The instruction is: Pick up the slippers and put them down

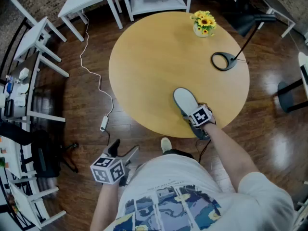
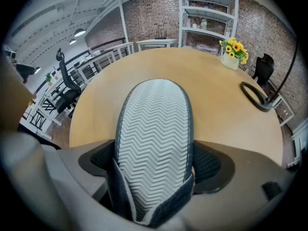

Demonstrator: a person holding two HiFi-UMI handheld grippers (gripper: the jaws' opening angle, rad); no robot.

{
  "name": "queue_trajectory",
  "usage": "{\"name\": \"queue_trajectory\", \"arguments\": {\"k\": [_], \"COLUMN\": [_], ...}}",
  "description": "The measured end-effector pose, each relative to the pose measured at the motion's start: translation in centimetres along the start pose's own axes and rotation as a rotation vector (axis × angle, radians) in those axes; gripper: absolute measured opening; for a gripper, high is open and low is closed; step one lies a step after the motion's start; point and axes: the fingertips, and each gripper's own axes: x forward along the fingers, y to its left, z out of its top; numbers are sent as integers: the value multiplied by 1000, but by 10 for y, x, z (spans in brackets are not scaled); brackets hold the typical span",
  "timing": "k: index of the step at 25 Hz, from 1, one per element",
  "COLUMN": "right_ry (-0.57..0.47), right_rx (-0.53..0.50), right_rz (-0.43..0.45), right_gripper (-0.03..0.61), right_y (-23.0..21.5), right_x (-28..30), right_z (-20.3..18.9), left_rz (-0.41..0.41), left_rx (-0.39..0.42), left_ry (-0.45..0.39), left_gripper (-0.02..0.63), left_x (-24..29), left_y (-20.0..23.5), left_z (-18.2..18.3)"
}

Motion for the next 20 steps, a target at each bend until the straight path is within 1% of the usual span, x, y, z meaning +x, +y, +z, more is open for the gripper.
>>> {"name": "queue_trajectory", "arguments": {"k": [3, 5, 7, 9, 12, 14, 15, 16, 18, 20], "right_ry": [-29, -46, -79, -135, -196, -227, -235, -234, -217, -198], "right_rx": [-6, -10, -5, 3, 46, 81, 106, 139, 227, 334], "right_rz": [-23, -42, -50, -56, -89, -131, -154, -179, -230, -281], "right_gripper": [499, 495, 492, 492, 492, 492, 492, 492, 492, 492], "right_y": [-4, -4, 5, 20, 49, 64, 69, 70, 66, 45], "right_x": [-8, -21, -41, -68, -125, -174, -196, -216, -245, -267], "right_z": [10, 12, 12, 10, -11, -40, -61, -88, -154, -225], "left_rz": [-5, -9, -16, -33, -85, -138, -172, -213, -302, -382], "left_rx": [9, 17, 33, 56, 126, 198, 236, 275, 350, 429], "left_ry": [-9, -14, -16, -21, -17, 10, 34, 62, 119, 163], "left_gripper": [405, 405, 405, 405, 405, 405, 405, 405, 407, 405], "left_x": [-3, -9, -20, -36, -62, -74, -74, -69, -55, -36], "left_y": [-2, -4, -6, -8, -20, -38, -50, -65, -105, -156], "left_z": [3, -2, -16, -34, -66, -96, -112, -128, -152, -162]}}
